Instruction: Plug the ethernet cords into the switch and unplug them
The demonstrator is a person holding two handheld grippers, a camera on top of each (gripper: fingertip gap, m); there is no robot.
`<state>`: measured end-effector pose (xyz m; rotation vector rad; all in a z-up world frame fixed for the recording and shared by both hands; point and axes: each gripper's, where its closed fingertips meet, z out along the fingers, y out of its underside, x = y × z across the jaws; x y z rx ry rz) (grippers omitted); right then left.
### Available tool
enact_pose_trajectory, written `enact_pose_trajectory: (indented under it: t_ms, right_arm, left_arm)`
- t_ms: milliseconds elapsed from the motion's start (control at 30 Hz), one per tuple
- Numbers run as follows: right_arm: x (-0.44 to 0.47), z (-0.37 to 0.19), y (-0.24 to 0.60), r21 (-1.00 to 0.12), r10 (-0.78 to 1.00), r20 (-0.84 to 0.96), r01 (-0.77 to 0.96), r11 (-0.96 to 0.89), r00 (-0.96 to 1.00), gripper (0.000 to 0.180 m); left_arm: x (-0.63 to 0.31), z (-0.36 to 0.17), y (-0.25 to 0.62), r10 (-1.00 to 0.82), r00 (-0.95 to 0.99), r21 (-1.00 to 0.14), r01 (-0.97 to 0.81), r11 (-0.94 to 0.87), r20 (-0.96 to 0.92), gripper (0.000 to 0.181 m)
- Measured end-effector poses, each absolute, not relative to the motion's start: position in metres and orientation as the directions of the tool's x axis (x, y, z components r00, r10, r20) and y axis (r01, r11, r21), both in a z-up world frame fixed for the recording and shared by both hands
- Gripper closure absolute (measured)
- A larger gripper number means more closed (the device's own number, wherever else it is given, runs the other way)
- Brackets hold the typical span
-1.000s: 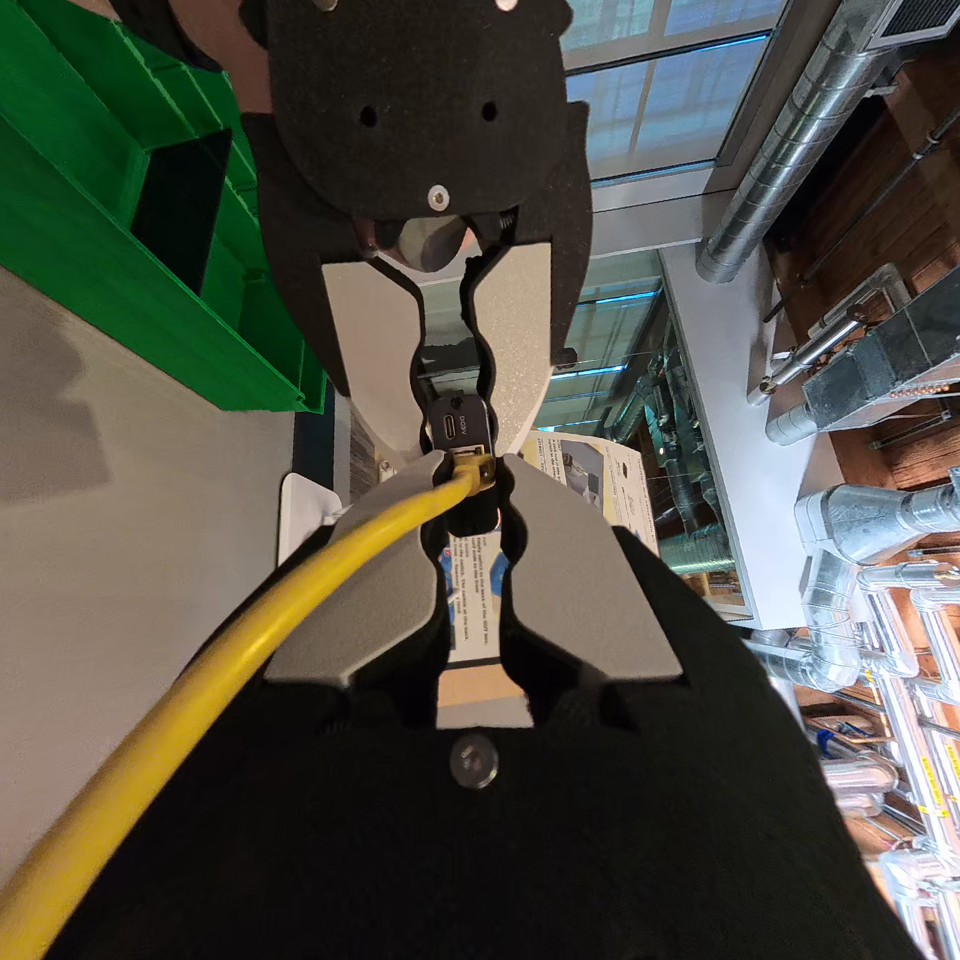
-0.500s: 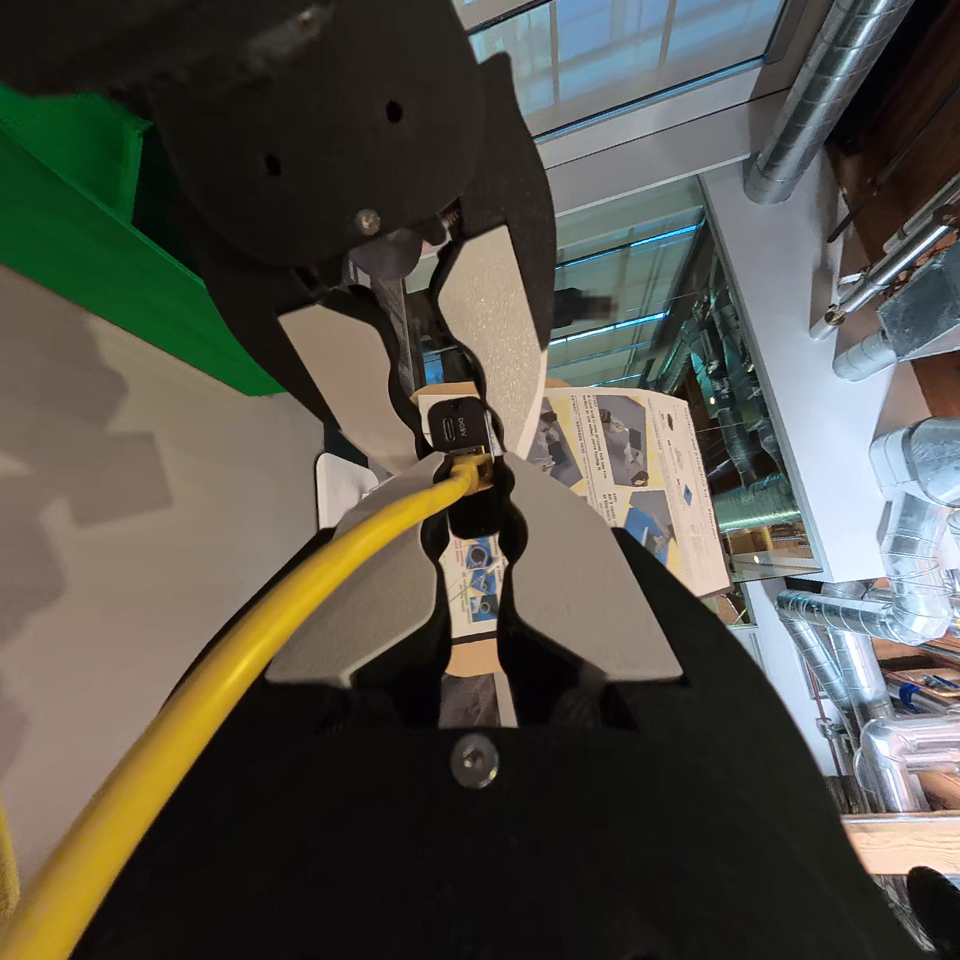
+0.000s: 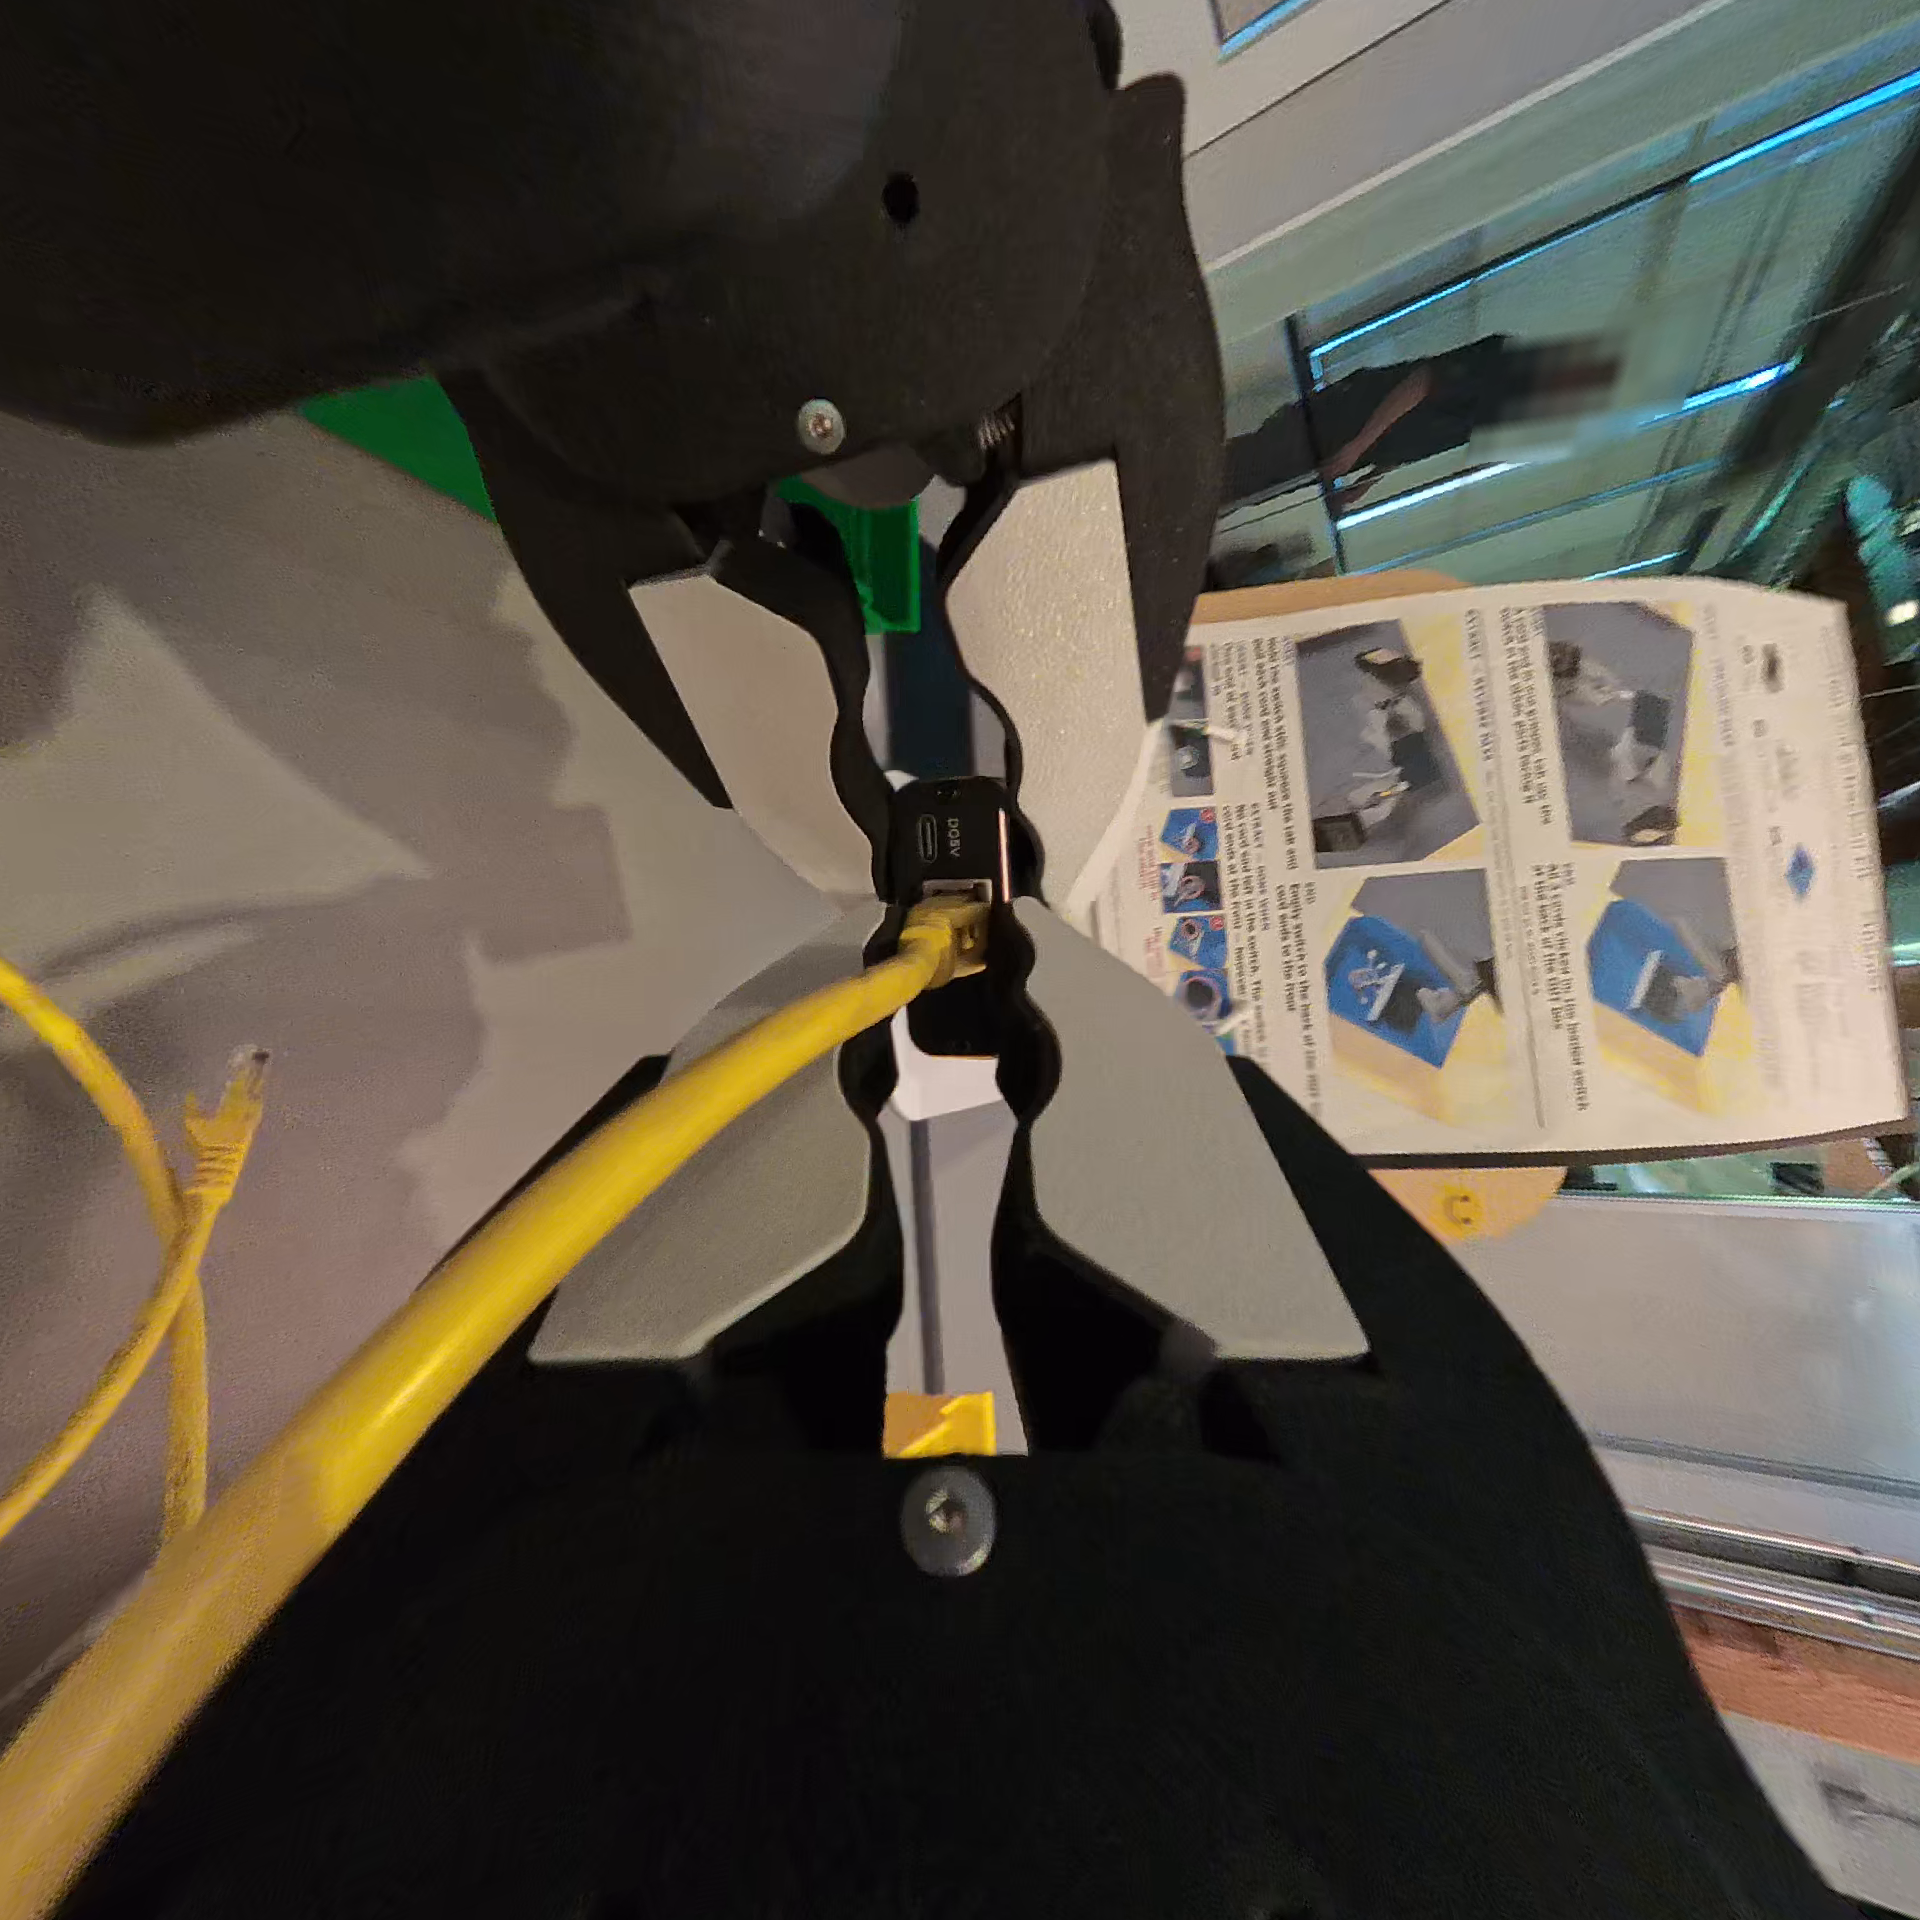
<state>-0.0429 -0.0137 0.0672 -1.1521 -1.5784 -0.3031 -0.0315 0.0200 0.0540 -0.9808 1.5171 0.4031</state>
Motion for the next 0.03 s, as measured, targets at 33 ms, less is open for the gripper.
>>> enact_pose_trajectory:
  t_ms: [33]
  right_arm:
    - [-0.0414, 0.0651, -0.0138, -0.372, 0.525, 0.848, 0.793, 0.483, 0.078, 0.164]
  left_arm:
    - [-0.03, 0.0517, 0.0196, -0.348, 0.075, -0.279, -0.761, 0.585, -0.934, 0.154]
